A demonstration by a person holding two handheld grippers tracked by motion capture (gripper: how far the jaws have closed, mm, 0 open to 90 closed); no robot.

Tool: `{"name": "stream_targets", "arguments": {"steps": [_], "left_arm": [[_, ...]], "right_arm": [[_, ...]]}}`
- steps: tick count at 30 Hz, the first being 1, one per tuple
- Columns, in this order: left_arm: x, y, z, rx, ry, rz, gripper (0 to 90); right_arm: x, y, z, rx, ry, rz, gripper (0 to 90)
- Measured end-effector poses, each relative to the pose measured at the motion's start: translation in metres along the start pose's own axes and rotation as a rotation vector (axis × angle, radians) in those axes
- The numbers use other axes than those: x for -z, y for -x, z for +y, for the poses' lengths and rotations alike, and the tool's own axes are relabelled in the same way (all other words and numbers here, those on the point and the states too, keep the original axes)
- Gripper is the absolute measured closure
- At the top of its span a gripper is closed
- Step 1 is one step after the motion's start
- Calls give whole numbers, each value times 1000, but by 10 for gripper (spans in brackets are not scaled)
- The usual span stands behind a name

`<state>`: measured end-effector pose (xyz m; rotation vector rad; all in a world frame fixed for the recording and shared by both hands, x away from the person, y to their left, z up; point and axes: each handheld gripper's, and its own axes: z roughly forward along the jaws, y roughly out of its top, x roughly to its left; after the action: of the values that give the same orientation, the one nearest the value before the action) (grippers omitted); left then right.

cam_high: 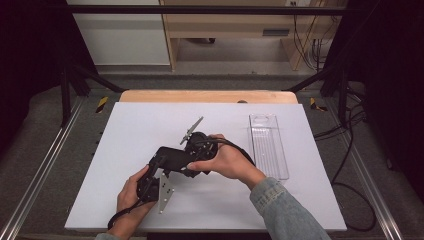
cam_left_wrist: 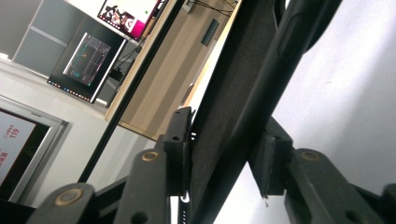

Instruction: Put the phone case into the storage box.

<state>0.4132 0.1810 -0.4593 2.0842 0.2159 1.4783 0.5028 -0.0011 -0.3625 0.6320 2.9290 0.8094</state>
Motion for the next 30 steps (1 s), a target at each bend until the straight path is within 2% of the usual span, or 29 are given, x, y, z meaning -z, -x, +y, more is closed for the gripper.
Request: {"name": "stream_targets", "arguments": {"steps": [3,11,14,15,16,17,19,22,25,28,30], "left_arm": [[0,-1,-1,-1,-1,-8,695],[1,0,-1,-13,8,-21,738],[2,0,-1,-17,11,-28,758],[2,1,-1,-18,8,-43,769],[2,1,-1,-18,8,-43,782],[2,1,-2,-9,6,-73,793],[2,1,-1,11,8,-88,800],[3,-1,-1,42,11,-94,802],[3,-2,-2,64,9,-95,803],[3,-2,-3,69,5,-95,803],[2,-2,-3,74,1,-97,803]], "right_arm": [[2,1,-1,-4,3,2,168],[5,0,1,-10,-7,15,158],[6,0,1,-16,7,20,148],[7,0,1,-15,18,19,144],[8,0,1,-18,33,19,139],[9,1,1,-24,51,18,134],[11,1,2,-48,75,26,115],[16,0,1,-60,132,23,80],[22,-1,-2,-70,214,29,66],[28,-4,-6,-89,283,33,60],[33,-4,-9,-78,317,31,55]]}}
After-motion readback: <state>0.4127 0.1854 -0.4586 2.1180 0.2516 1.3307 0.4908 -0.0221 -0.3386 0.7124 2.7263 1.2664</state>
